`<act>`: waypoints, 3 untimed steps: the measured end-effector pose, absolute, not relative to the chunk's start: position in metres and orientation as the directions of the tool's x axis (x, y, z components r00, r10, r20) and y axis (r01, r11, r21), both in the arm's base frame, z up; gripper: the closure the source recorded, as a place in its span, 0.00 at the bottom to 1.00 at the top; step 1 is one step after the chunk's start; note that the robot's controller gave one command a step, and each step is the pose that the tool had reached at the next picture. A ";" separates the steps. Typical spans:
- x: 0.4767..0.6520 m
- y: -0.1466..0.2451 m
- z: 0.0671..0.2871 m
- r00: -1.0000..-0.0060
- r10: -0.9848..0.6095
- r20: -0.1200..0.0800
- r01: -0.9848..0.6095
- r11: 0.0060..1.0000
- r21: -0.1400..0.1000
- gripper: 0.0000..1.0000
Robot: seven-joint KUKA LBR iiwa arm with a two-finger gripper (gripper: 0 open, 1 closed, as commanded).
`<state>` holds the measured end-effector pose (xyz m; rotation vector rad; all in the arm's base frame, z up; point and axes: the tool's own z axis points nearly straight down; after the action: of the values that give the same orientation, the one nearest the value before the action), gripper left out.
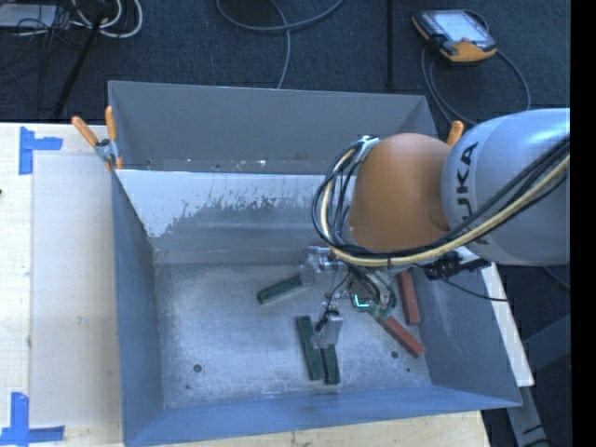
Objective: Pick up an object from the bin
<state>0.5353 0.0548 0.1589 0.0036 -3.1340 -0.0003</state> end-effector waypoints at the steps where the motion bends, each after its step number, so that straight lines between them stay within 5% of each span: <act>1: 0.537 0.055 0.162 -1.000 -0.001 0.002 -0.001 1.000 0.000 0.00; 3: 0.584 0.064 0.089 -0.991 0.136 -0.001 0.136 0.991 -0.001 0.00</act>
Offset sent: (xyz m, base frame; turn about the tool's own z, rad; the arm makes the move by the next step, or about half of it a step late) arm 0.0554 0.0056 -0.0794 0.1592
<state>0.5841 0.0641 0.0887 -0.2142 -3.1354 0.0012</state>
